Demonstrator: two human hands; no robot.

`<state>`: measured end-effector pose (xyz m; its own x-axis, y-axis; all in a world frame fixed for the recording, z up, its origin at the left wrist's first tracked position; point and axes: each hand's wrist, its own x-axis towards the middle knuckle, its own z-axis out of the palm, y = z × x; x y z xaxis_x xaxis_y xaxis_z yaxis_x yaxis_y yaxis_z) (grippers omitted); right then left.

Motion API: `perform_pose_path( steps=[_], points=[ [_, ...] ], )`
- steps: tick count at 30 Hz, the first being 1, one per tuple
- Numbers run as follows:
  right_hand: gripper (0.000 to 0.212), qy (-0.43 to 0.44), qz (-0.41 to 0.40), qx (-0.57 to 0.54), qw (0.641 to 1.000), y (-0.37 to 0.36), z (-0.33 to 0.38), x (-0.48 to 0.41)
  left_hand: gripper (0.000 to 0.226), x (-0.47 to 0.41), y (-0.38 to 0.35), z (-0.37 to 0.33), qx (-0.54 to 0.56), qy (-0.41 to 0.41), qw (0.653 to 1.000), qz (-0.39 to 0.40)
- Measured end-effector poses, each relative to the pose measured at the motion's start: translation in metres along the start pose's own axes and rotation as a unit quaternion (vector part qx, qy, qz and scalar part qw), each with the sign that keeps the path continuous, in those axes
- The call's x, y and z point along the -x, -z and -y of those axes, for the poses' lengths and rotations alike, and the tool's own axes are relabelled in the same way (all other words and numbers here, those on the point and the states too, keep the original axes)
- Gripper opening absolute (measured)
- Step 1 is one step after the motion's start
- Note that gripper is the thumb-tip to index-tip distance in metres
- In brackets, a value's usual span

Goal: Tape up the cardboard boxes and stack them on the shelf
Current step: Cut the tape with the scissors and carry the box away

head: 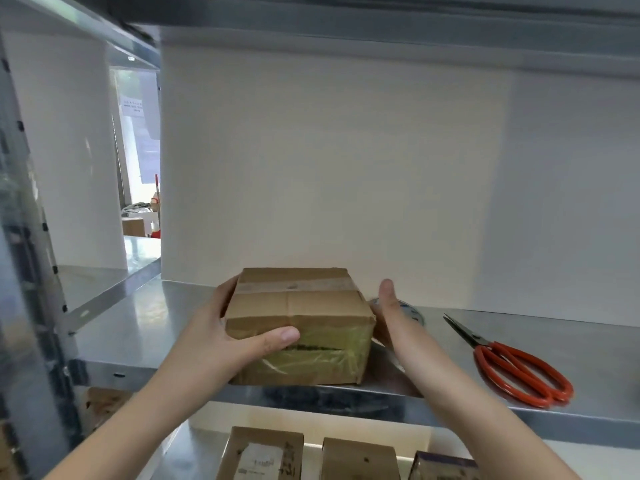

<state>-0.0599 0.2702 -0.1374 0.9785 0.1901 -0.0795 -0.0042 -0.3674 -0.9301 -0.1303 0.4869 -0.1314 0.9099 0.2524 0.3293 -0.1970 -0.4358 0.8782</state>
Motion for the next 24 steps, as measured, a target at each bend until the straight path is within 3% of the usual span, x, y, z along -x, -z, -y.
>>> perform_pose_path(
  steps=[2, 5, 8, 10, 13, 17, 20, 24],
  points=[
    [0.086, 0.014, -0.008, 0.05, 0.999, -0.001, 0.003, 0.009, 0.069, 0.005, 0.006, 0.0, 0.011, -0.002, 1.0, -0.017],
    [0.08, 0.075, 0.014, 0.057, 0.995, -0.002, 0.003, 0.019, 0.084, 0.018, 0.022, -0.005, 0.014, -0.018, 0.998, -0.057],
    [0.058, 0.117, 0.009, 0.085, 0.989, -0.004, -0.001, 0.02, 0.082, 0.037, 0.042, -0.008, 0.019, -0.019, 0.995, -0.097],
    [0.046, 0.149, 0.015, 0.07, 0.986, -0.002, 0.0, 0.023, 0.086, 0.053, 0.05, -0.012, 0.041, -0.021, 0.994, -0.103],
    [0.032, 0.201, 0.015, -0.04, 0.979, 0.007, 0.003, 0.041, 0.112, 0.087, 0.052, -0.02, 0.048, -0.021, 0.993, -0.101],
    [0.041, 0.229, 0.06, -0.171, 0.957, 0.019, -0.003, 0.102, 0.09, 0.134, 0.025, -0.033, 0.075, -0.034, 0.993, -0.086],
    [0.053, 0.232, 0.082, -0.147, 0.958, 0.019, -0.034, 0.154, 0.102, 0.162, -0.017, -0.028, 0.066, -0.053, 0.994, -0.066],
    [0.05, 0.181, 0.016, -0.161, 0.97, 0.029, -0.113, 0.193, 0.107, 0.199, -0.092, 0.004, 0.082, -0.027, 0.996, 0.002]
  ],
)
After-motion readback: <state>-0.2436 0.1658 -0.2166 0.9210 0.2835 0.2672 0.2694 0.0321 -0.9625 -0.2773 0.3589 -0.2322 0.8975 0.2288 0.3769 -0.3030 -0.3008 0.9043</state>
